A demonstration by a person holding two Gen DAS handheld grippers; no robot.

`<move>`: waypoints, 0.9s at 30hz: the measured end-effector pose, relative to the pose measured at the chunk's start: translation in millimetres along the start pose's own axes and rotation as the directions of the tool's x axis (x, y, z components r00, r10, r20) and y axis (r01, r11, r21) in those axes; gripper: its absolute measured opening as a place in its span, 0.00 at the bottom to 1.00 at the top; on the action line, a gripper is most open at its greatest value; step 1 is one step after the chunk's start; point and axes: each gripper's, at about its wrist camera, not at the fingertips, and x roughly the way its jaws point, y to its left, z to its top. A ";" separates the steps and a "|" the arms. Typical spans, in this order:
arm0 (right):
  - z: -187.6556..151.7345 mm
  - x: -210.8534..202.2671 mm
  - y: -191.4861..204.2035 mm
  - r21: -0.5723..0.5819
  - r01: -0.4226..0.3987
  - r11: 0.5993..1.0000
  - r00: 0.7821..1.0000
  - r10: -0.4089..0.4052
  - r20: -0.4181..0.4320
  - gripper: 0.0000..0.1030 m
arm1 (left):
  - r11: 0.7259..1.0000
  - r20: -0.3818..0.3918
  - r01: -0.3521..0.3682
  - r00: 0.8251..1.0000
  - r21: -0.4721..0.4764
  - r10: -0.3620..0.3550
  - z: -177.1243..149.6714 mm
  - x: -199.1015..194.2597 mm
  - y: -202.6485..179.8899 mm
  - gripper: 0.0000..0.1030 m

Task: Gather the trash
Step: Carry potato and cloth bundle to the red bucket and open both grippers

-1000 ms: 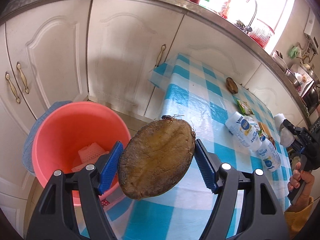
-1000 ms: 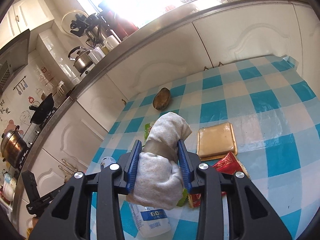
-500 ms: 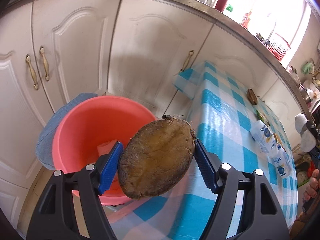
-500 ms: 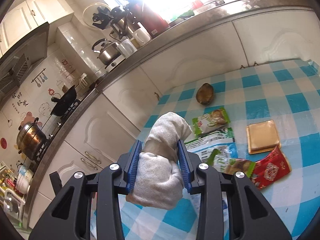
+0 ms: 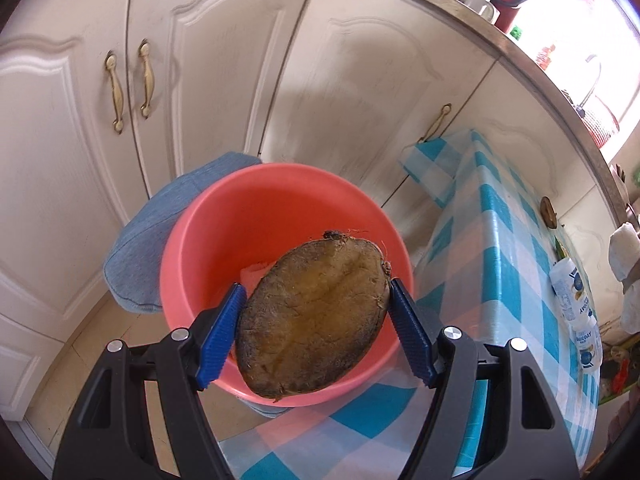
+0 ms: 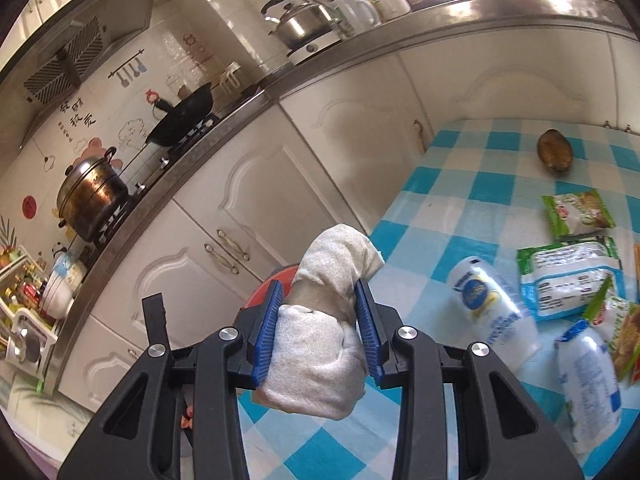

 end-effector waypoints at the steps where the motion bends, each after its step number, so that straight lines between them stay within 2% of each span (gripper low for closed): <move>1: 0.4 8.4 8.8 -0.021 -0.005 1.000 1.000 0.005 -0.017 0.37 | 1.000 -0.003 0.000 1.000 -0.013 0.000 -0.3 0.4 4.8 0.70; 7: 2.3 55.2 49.9 -0.110 -0.042 0.993 0.994 0.031 -0.104 0.38 | 0.998 -0.020 -0.011 1.000 -0.063 0.009 -1.2 4.1 24.5 0.70; 13: 1.8 99.9 80.5 -0.191 -0.036 0.981 0.985 0.002 -0.173 0.38 | 0.997 -0.026 -0.020 0.999 -0.077 0.018 -1.6 7.2 31.6 0.70; 27: -3.0 148.6 95.1 -0.232 -0.026 0.972 0.972 -0.030 -0.234 0.38 | 0.997 -0.044 -0.026 0.999 -0.078 0.022 -2.7 17.3 33.3 0.70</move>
